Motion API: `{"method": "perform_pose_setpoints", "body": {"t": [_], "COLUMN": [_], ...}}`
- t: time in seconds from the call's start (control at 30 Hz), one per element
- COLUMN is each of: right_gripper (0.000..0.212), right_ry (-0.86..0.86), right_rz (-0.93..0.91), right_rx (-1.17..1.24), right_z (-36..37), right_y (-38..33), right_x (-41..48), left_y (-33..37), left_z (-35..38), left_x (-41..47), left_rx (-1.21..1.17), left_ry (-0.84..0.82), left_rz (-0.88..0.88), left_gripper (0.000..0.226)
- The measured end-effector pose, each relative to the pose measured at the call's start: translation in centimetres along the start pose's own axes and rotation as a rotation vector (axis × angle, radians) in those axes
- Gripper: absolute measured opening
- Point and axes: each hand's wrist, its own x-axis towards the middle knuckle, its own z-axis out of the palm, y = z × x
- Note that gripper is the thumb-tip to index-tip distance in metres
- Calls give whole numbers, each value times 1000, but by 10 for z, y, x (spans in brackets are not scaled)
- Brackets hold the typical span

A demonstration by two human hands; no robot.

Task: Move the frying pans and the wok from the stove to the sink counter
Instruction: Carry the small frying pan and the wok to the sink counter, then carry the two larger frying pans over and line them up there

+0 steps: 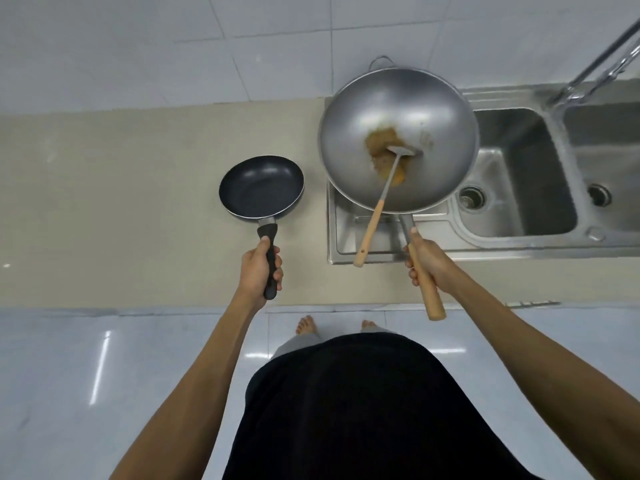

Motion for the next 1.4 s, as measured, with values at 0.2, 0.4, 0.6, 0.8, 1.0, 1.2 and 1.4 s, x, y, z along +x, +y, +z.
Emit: {"method": "perform_pose_setpoints", "body": {"t": [0.2, 0.4, 0.6, 0.8, 1.0, 1.2, 1.4], "right_gripper": [47, 37, 34, 37, 34, 37, 42], "right_ry": [239, 270, 281, 268, 312, 392, 398], "right_rz": [-168, -222, -196, -145, -127, -149, -187], "right_rx": [-185, -269, -285, -345, -535, -607, -614], "right_z": [34, 45, 47, 48, 56, 62, 62], "right_y": [-2, -10, -10, -10, -8, -9, -4], "right_x": [-3, 2, 1, 6, 8, 5, -1], "left_y": [32, 56, 63, 56, 48, 47, 49], "left_z": [-18, -26, -24, -24, -32, -29, -26], "left_x": [56, 88, 104, 114, 119, 115, 113], "left_rx": [91, 123, 129, 243, 352, 414, 644], "left_ry": [-84, -109, -142, -148, -166, -155, -83], "left_rz": [13, 19, 1, -39, -91, -74, 39], "left_gripper": [41, 41, 40, 39, 32, 29, 35]}}
